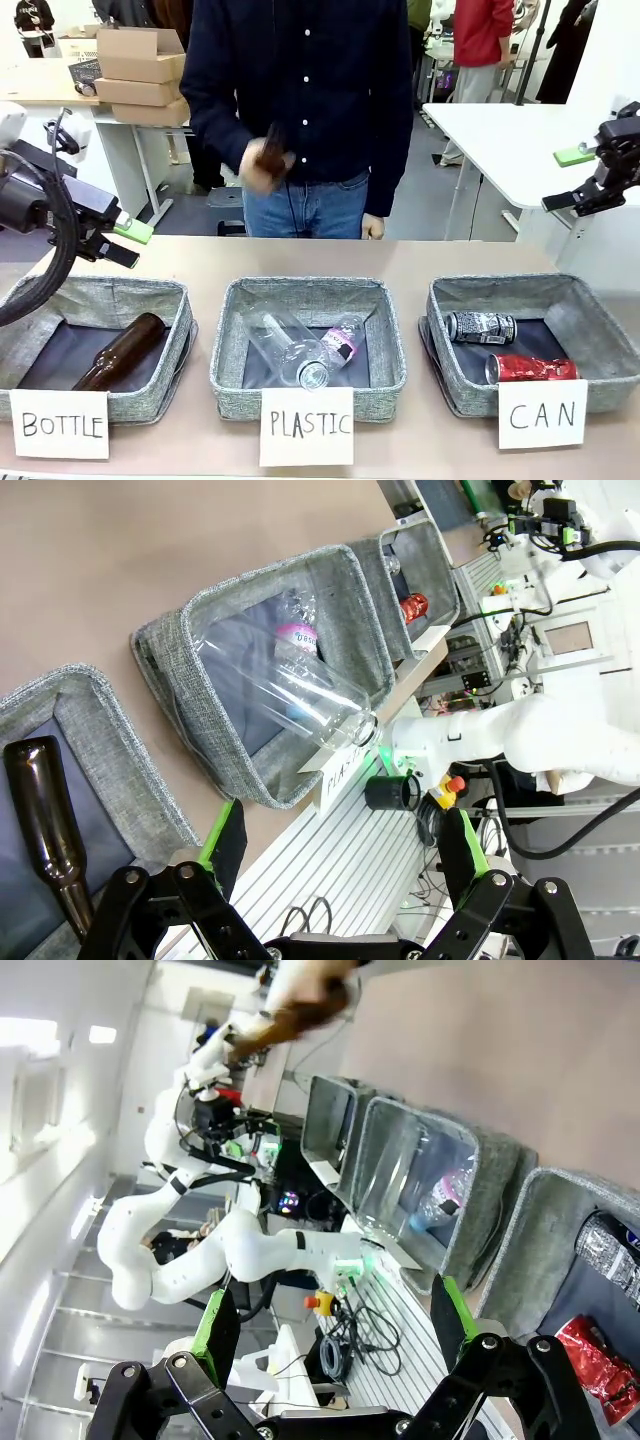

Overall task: Sort the can waste into the basket.
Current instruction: Pick up the can waste from the table and place it in the right Fabric basket.

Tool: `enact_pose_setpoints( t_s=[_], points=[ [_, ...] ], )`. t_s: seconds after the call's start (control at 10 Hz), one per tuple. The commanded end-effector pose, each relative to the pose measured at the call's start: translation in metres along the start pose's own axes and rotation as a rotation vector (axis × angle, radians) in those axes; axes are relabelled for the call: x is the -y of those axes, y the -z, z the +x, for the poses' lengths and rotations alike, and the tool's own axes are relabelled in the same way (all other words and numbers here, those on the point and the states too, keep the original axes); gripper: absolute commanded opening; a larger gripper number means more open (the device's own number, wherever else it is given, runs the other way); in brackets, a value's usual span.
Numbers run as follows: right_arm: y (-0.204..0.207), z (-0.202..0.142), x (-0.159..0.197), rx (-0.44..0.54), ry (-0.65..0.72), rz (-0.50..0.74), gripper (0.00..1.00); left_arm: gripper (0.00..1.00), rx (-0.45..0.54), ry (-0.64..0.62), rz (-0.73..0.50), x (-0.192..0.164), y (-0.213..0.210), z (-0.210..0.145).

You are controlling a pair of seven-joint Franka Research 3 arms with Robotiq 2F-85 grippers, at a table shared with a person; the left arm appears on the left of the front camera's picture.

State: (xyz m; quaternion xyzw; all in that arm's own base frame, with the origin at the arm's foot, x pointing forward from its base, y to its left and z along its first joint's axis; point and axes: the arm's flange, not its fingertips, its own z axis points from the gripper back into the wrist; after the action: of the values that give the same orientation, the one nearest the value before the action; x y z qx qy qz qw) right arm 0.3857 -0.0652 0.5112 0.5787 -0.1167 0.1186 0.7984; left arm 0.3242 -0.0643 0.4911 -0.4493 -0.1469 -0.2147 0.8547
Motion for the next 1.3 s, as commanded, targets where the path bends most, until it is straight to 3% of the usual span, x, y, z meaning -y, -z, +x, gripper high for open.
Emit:
enact_pose_setpoints(
  t_s=[0.0,1.2],
  points=[
    [-0.004,0.0004,-0.0006,-0.015,-0.013,-0.001,1.0,1.0,-0.002,0.019,0.001,-0.0018,-0.0013,-0.0011],
    [-0.004,0.0004,-0.0006,-0.015,-0.013,-0.001,1.0,1.0,-0.002,0.019,0.001,-0.0018,-0.0013,-0.0011]
  ],
)
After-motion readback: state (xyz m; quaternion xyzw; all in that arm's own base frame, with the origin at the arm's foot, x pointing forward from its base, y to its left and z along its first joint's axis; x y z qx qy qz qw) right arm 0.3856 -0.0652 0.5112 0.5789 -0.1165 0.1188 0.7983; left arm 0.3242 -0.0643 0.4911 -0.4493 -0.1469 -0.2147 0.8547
